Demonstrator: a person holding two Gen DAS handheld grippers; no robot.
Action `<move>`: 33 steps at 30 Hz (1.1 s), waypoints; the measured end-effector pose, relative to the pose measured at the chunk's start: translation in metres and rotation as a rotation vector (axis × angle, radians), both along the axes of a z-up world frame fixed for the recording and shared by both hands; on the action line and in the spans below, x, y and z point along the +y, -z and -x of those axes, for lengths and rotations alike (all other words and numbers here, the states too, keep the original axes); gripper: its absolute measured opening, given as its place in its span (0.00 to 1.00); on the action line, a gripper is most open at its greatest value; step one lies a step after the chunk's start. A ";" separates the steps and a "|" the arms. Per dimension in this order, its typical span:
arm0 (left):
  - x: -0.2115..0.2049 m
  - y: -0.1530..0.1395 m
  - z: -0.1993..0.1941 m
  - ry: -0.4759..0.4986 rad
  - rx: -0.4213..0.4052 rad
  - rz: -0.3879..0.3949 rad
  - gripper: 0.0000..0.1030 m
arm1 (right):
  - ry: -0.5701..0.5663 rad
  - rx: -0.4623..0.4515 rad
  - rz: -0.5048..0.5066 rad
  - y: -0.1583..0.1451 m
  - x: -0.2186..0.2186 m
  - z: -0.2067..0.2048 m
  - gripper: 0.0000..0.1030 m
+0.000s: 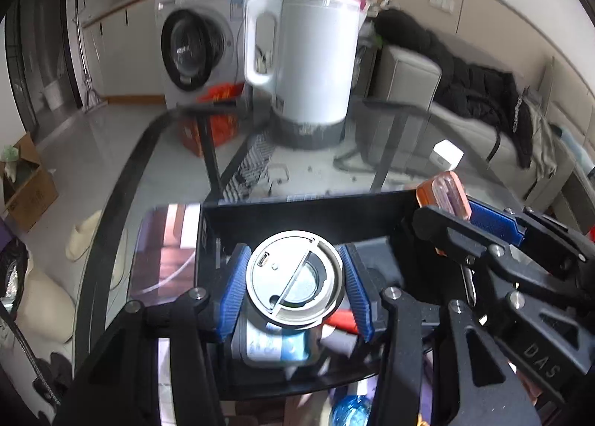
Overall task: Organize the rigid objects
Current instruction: 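Place the white lid into the box with left tool while right tool drops the screwdriver in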
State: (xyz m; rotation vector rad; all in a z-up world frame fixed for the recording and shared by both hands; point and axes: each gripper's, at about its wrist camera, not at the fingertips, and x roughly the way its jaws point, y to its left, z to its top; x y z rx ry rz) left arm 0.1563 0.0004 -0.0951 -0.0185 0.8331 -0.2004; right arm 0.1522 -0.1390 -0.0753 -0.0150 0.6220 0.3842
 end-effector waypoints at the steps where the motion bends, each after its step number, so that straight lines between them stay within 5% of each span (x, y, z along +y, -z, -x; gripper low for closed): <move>1: -0.001 0.003 -0.001 0.002 0.013 -0.005 0.47 | -0.006 0.019 0.008 0.004 0.001 -0.002 0.26; 6: -0.008 0.009 0.005 0.004 0.052 -0.068 0.47 | -0.018 0.140 0.019 0.025 -0.001 -0.013 0.26; 15: -0.004 0.012 0.012 0.015 0.063 -0.087 0.48 | -0.047 0.157 0.103 0.029 0.006 -0.013 0.26; 33: 0.005 -0.011 0.043 0.030 0.037 -0.037 0.59 | -0.059 0.174 0.086 0.015 -0.002 0.007 0.27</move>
